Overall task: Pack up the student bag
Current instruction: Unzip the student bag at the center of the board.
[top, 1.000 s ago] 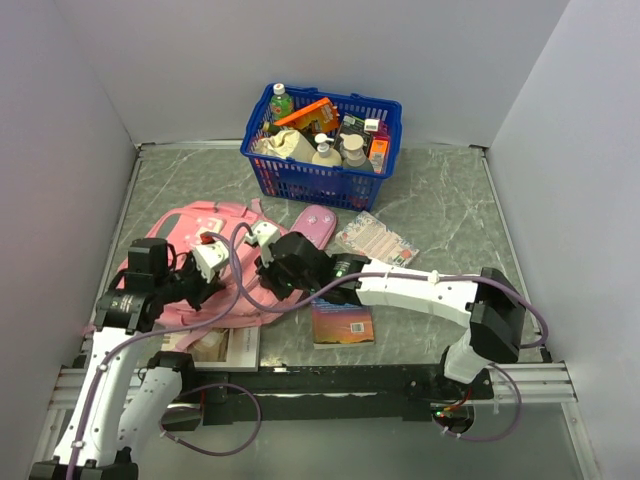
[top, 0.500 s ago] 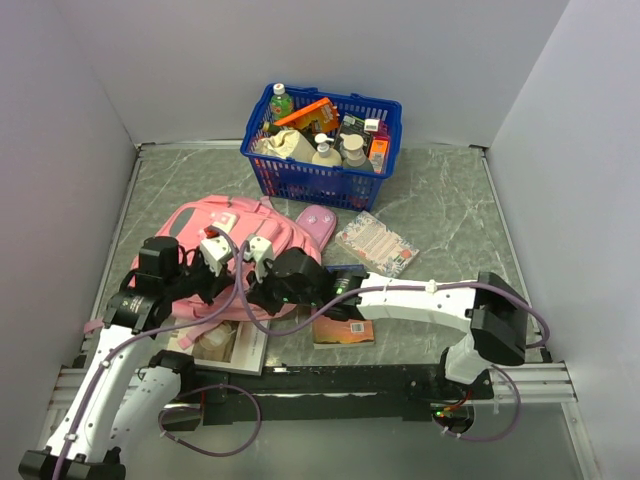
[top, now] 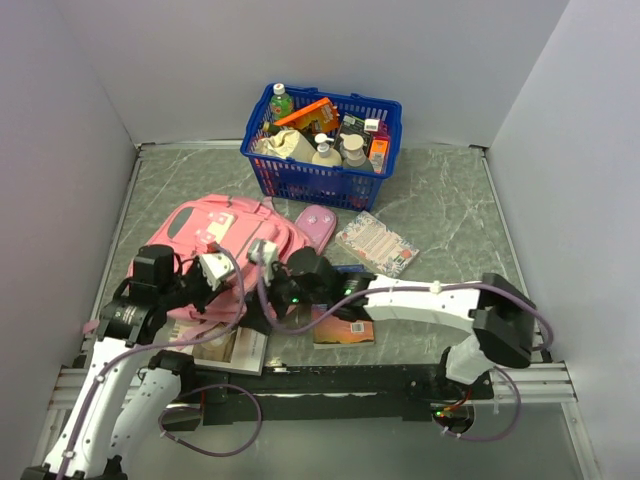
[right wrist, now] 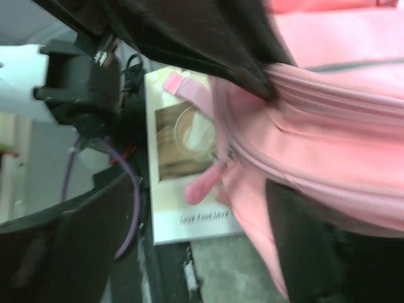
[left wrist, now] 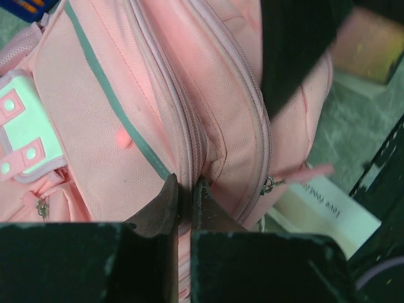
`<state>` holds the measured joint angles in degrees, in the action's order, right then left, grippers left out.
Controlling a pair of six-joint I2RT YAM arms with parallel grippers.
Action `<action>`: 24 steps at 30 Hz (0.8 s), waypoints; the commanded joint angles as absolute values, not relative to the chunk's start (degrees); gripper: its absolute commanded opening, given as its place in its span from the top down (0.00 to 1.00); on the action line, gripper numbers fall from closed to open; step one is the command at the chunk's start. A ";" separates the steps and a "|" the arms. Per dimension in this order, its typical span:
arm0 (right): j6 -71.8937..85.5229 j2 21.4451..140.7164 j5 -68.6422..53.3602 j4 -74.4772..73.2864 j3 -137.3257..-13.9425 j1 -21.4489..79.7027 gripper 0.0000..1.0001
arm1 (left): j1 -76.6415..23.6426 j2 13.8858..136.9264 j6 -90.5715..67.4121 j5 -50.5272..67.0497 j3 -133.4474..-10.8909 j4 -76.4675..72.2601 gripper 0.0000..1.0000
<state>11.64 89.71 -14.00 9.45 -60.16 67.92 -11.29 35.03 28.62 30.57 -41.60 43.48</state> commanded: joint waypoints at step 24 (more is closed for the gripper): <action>46.04 91.92 -5.11 8.53 -52.82 35.42 0.00 | -12.22 41.04 34.31 21.09 -49.03 36.14 0.42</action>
<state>39.57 88.77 -9.47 7.18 -48.42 35.31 -12.10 38.39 43.33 21.93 -43.68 46.76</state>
